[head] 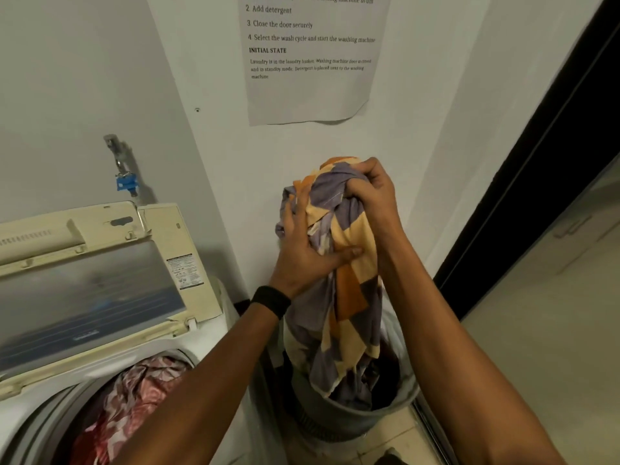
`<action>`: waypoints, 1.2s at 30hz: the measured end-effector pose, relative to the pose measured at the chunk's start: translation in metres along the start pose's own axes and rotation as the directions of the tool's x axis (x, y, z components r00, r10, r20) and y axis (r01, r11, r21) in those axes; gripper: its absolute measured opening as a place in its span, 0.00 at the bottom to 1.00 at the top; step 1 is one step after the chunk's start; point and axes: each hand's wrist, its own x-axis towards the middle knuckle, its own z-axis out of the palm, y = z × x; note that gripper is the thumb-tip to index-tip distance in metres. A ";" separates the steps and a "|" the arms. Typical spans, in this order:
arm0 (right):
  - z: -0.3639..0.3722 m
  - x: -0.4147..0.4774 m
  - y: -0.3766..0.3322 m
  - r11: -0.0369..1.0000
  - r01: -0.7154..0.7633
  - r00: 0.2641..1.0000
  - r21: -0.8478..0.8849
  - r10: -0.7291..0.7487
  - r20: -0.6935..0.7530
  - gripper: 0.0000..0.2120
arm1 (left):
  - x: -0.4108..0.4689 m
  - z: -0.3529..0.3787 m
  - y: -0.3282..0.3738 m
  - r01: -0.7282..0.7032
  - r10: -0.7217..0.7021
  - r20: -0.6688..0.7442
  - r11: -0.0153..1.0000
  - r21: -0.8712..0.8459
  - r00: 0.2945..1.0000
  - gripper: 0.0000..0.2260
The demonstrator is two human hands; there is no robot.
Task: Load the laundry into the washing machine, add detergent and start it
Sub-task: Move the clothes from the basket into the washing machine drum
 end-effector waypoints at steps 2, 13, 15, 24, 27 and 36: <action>0.000 -0.003 0.007 0.998 -0.060 0.997 0.024 0.059 0.040 0.07 | 0.000 0.003 -0.006 -0.012 0.012 -0.092 1.000 0.008 0.996 0.50; -0.038 -0.139 0.138 0.866 -0.294 0.956 -0.404 0.264 -0.130 0.59 | 0.020 0.004 -0.015 0.116 -0.132 -0.248 0.990 -0.076 0.960 0.36; -0.051 -0.147 0.155 0.745 -0.437 0.871 -0.505 0.490 -0.031 0.55 | 0.021 0.004 -0.014 0.071 -0.078 -0.224 0.997 -0.038 0.971 0.36; -0.072 -0.050 0.011 0.881 0.031 0.998 -0.471 -0.054 -0.035 0.13 | 0.021 -0.019 -0.021 0.104 -0.041 -0.391 0.984 0.143 0.919 0.18; -0.063 -0.028 -0.028 0.917 0.121 0.972 -0.381 -0.188 -0.144 0.12 | 0.028 -0.025 -0.005 0.129 -0.112 -0.409 0.992 0.014 0.906 0.16; -0.025 -0.022 0.005 0.865 -0.201 0.980 -0.460 0.179 -0.091 0.22 | 0.018 -0.044 0.021 0.268 -0.157 0.415 0.937 -0.226 0.896 0.20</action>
